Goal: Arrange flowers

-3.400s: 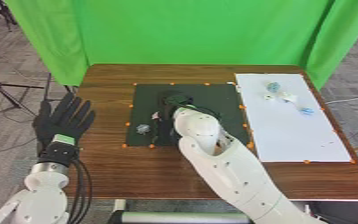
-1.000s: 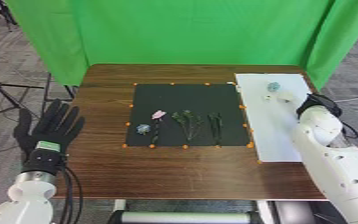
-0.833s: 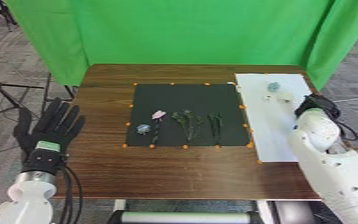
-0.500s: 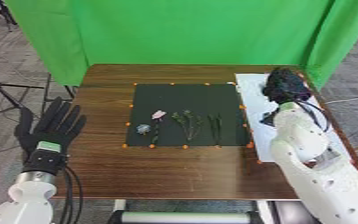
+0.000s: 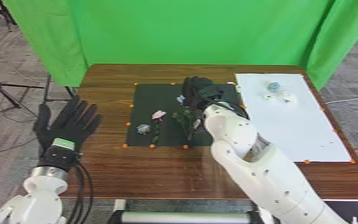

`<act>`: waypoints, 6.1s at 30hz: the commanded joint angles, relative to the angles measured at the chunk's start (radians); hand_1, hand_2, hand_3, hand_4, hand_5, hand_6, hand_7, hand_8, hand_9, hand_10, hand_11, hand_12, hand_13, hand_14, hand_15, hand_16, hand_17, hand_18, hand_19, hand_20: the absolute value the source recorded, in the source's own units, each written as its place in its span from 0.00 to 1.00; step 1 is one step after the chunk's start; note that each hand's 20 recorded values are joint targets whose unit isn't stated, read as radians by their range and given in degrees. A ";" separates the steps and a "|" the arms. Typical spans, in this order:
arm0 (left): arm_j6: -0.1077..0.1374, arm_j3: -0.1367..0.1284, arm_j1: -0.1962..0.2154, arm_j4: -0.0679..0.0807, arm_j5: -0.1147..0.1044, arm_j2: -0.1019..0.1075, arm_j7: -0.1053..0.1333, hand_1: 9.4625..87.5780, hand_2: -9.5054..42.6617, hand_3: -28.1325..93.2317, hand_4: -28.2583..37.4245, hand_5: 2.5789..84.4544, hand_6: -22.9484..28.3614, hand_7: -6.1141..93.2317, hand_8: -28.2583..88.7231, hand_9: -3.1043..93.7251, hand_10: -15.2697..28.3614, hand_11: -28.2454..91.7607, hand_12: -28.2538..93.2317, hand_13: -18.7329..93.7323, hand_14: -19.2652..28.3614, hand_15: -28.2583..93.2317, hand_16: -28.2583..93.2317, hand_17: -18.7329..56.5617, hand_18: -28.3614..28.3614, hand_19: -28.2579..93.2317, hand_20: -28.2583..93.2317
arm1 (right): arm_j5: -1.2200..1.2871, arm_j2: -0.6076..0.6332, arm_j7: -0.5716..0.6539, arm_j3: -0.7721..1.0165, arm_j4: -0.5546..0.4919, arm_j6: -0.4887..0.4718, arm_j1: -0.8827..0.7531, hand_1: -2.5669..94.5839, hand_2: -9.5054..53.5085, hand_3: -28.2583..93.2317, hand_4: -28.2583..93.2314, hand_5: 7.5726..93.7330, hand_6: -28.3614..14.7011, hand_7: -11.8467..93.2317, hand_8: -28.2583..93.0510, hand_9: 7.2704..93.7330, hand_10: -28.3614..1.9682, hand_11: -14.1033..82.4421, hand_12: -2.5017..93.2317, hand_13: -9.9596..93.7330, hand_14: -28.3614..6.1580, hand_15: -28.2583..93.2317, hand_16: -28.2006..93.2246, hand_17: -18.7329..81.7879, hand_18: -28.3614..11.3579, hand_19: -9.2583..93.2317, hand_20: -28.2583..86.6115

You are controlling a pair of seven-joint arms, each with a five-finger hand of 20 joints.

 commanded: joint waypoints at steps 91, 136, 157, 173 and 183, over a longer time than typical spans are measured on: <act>-0.001 0.021 0.014 0.011 0.026 -0.024 0.063 0.23 0.47 0.83 0.00 0.44 0.57 0.23 0.15 0.41 0.66 0.43 0.32 0.41 0.72 0.57 0.16 0.18 0.74 0.53 0.31 | 0.082 0.114 0.221 0.334 0.299 0.041 -0.039 0.70 0.00 0.67 0.00 0.79 0.68 0.29 0.22 0.86 0.66 0.20 0.32 0.80 0.68 0.50 0.57 0.57 0.23 0.88 0.52; -0.100 0.007 0.011 0.040 0.090 -0.017 0.014 0.22 0.45 0.82 0.00 0.42 0.56 0.21 0.16 0.39 0.65 0.41 0.32 0.40 0.72 0.56 0.17 0.18 0.75 0.52 0.31 | -0.063 -0.057 -0.135 0.181 0.059 -0.044 -0.093 0.64 0.00 0.78 0.00 0.79 0.67 0.32 0.24 0.89 0.67 0.20 0.38 0.80 0.69 0.54 0.58 0.56 0.22 0.90 0.56; -0.090 -0.012 0.021 0.027 0.063 -0.002 0.008 0.22 0.45 0.82 0.00 0.41 0.56 0.20 0.16 0.39 0.66 0.41 0.32 0.40 0.72 0.56 0.17 0.18 0.75 0.52 0.31 | 0.011 -0.032 -0.085 0.226 -0.024 -0.144 -0.151 0.55 0.00 0.83 0.00 0.67 0.64 0.31 0.12 0.73 0.53 0.34 0.21 0.75 0.62 0.58 0.53 0.54 0.21 0.90 0.55; -0.081 -0.016 0.021 0.028 0.059 -0.015 0.004 0.21 0.45 0.82 0.00 0.41 0.57 0.20 0.16 0.39 0.66 0.41 0.32 0.40 0.72 0.56 0.17 0.18 0.75 0.52 0.31 | 0.020 -0.028 -0.074 0.240 -0.067 -0.211 -0.171 0.55 0.00 0.80 0.00 0.75 0.64 0.33 0.24 0.86 0.62 0.28 0.37 0.77 0.57 0.61 0.51 0.54 0.19 0.90 0.55; -0.083 0.001 0.003 0.030 0.064 -0.026 0.007 0.21 0.45 0.82 0.00 0.41 0.57 0.20 0.16 0.39 0.66 0.41 0.32 0.40 0.72 0.56 0.17 0.18 0.75 0.52 0.31 | 0.060 0.009 0.004 0.372 -0.123 -0.087 -0.207 0.49 0.00 0.85 0.00 0.71 0.64 0.30 0.18 0.78 0.53 0.36 0.23 0.75 0.54 0.63 0.45 0.54 0.18 0.90 0.55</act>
